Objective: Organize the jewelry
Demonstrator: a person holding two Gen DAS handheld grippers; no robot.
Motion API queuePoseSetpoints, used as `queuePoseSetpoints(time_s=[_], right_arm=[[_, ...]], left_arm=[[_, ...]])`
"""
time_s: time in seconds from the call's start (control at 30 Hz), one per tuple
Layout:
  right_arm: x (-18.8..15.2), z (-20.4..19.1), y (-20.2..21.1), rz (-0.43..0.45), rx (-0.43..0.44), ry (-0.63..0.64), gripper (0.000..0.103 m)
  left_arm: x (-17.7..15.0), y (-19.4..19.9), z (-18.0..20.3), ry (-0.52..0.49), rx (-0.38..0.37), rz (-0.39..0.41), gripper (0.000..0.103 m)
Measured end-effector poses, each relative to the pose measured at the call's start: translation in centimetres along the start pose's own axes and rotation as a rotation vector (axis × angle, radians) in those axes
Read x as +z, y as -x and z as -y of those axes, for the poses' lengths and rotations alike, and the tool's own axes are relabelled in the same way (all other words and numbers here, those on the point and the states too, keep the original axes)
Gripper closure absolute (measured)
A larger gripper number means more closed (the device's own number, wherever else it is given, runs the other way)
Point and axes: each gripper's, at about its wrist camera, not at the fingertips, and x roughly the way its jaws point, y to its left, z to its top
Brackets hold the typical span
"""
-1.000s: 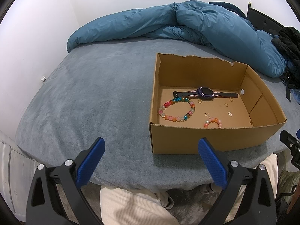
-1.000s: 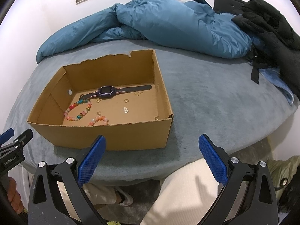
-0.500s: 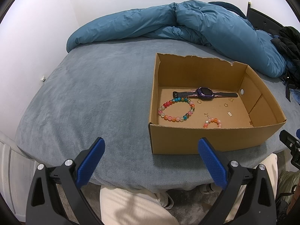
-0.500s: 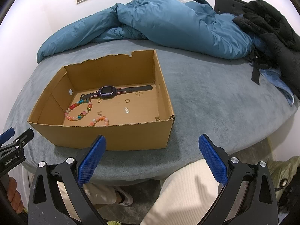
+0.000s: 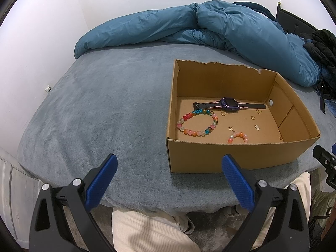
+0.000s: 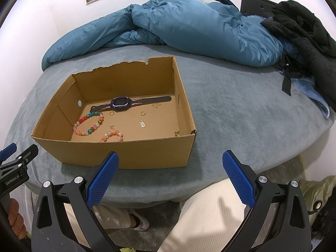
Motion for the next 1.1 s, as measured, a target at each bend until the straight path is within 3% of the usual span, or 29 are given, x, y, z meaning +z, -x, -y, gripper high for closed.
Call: queuePoseSetpoints(time_s=[1.1], right_arm=[[0.06, -0.28, -0.02, 0.001, 0.006, 0.006, 0.008]], left_arm=[[0.07, 0.1, -0.17, 0.004, 0.001, 0.001, 0.006]])
